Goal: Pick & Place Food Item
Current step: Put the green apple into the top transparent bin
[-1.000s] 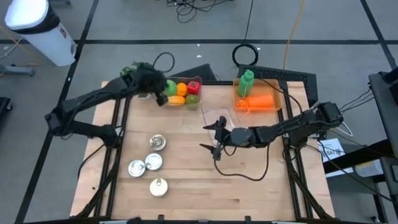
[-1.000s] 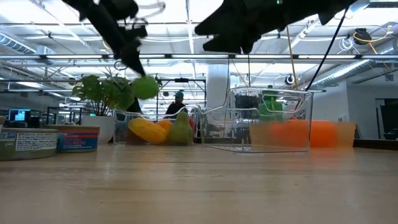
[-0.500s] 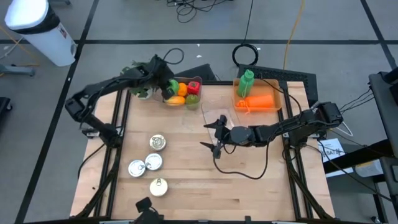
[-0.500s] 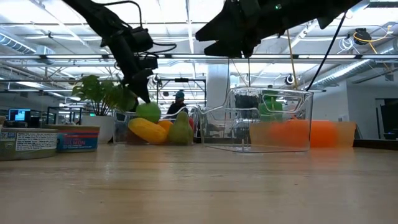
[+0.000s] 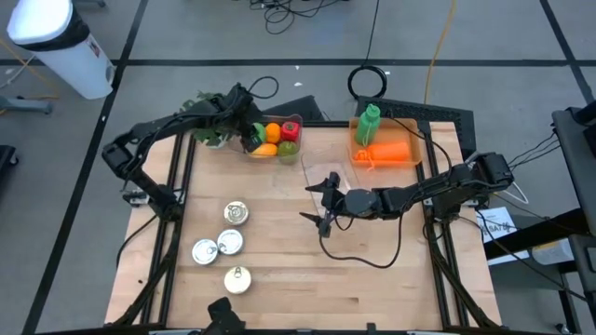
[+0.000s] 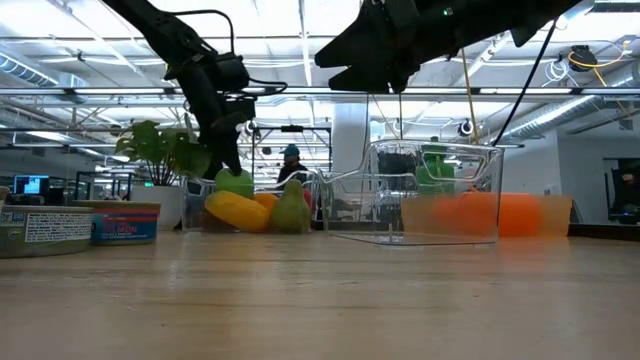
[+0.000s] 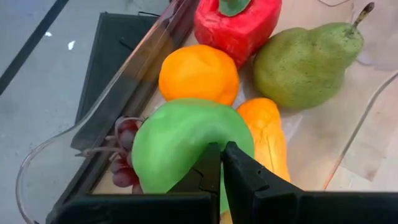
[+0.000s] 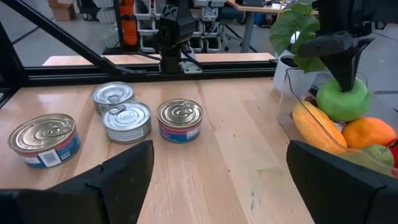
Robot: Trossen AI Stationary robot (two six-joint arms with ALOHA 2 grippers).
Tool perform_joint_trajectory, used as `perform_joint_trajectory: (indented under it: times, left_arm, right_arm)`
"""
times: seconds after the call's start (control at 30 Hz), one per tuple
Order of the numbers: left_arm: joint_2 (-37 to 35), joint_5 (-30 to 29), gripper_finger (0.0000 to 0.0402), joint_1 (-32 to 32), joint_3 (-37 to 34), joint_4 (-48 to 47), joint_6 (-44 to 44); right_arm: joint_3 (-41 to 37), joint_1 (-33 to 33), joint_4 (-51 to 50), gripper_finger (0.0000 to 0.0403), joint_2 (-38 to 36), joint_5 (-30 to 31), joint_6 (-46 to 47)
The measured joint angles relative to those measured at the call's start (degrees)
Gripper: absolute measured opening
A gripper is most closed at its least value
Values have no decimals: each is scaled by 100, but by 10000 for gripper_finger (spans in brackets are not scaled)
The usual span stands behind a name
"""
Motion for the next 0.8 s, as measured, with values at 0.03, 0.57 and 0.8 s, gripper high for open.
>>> perform_joint_trajectory:
  times: [0.03,0.57,0.8]
  left_arm:
    - [0,4,7,1,0,1,0]
    - [7,-709,12,7,0,524,-159]
    - [7,-710,38,4,-1,602,-395]
  right_arm:
    - [0,2,0,345,-1,0,0]
    - [0,2,0,345,1,2,0]
    - [0,0,-1,345,1,0,0]
